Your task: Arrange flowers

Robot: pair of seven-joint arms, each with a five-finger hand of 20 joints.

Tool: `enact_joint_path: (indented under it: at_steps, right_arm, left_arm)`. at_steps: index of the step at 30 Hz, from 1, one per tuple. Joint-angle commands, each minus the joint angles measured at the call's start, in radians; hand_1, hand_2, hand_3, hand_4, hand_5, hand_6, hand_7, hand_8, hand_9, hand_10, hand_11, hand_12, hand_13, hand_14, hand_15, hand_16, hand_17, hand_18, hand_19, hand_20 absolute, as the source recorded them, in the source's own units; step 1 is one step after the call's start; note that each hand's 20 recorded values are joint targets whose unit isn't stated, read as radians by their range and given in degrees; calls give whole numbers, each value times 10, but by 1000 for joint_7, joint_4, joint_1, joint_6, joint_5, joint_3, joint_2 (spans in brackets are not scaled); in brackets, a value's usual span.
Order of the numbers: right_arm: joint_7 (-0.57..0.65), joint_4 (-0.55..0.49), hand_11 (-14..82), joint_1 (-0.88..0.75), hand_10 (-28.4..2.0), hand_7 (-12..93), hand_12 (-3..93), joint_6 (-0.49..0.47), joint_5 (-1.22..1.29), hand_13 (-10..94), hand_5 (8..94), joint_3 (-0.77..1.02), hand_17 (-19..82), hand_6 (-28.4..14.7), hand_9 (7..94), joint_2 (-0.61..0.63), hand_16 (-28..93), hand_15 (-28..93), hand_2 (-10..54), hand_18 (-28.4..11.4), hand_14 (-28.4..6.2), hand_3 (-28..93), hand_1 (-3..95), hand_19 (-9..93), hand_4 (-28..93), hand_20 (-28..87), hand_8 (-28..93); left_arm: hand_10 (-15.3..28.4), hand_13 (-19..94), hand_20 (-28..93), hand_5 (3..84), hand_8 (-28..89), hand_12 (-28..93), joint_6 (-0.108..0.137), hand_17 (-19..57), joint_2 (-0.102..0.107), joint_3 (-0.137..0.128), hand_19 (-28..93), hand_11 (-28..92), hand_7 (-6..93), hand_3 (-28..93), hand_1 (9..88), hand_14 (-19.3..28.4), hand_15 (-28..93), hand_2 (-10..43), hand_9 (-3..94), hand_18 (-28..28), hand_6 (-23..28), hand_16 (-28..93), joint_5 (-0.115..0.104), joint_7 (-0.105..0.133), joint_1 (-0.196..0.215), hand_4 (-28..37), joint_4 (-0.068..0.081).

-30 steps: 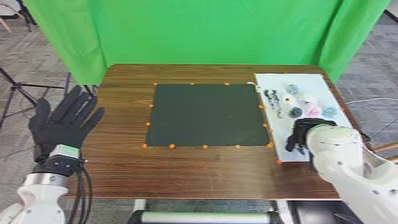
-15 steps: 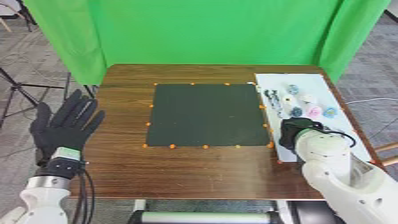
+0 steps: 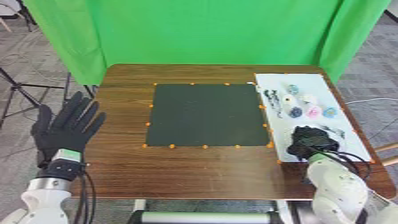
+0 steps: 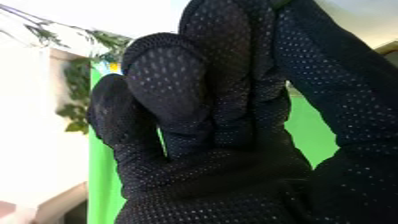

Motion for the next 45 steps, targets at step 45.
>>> enact_joint_path:
  at_steps: [45]
  right_arm:
    - [45,411,335,677,-106,392,455,-58,193,896,825,-577,577,-23,914,-666,373,539,-95,-229,-78,844,379,932,42,463,299]
  left_arm:
    - [120,195,87,350,-95,91,55,-47,61,45,322,154,131,686,225,113,269,106,296,136,62,-79,19,-51,-62,-283,35]
